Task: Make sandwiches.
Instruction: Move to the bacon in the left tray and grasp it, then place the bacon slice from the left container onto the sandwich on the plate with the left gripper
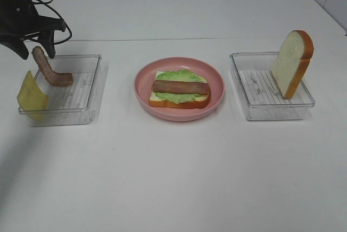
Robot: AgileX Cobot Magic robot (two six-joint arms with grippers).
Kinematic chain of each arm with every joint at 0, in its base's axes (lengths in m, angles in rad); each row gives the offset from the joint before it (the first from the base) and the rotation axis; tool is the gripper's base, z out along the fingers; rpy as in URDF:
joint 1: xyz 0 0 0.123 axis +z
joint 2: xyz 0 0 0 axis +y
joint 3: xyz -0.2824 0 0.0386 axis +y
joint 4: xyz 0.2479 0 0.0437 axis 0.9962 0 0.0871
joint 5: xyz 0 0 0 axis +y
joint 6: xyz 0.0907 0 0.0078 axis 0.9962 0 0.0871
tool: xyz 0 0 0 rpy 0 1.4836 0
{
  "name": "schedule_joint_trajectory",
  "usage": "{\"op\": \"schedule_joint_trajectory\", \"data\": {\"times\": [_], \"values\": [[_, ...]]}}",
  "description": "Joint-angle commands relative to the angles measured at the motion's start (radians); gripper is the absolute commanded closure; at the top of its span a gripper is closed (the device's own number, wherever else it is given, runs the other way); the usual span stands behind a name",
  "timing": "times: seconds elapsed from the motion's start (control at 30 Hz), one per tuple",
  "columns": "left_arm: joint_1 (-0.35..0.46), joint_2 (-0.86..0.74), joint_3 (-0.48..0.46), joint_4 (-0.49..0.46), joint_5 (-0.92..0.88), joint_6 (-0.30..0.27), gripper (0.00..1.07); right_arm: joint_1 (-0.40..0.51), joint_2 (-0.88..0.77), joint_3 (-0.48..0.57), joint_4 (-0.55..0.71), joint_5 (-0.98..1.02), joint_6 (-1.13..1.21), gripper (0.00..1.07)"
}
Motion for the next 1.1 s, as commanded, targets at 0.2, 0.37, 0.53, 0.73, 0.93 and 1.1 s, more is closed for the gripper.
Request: {"op": "schedule_joint_trajectory", "data": {"times": [0.2,0.37,0.53,0.73,0.93,1.1], "values": [[-0.003,0.020,0.000,0.000,-0.012,0.001,0.53,-0.002,-0.028,0.003,0.002,-0.008,-0.007,0.13],[-0.003,0.024,0.000,0.000,-0.020,0.001,0.72,-0.002,-0.028,0.003,0.002,-0.008,-0.007,0.13],[-0.003,0.025,0.000,0.000,-0.023,0.012,0.92,-0.002,-0.028,0.003,0.002,-0.008,-0.007,0.13],[-0.003,0.025,0.000,0.000,-0.028,0.037,1.07,-0.002,-0.028,0.003,0.002,-0.008,-0.007,0.13],[-0.010,0.024,-0.053,-0.012,0.042,0.034,1.07,-0.002,-0.028,0.003,0.002,-0.008,-0.007,0.13],[-0.030,0.024,-0.152,-0.033,0.107,0.034,1.07,-0.002,-0.028,0.003,0.002,-0.008,-0.007,0.13]]}}
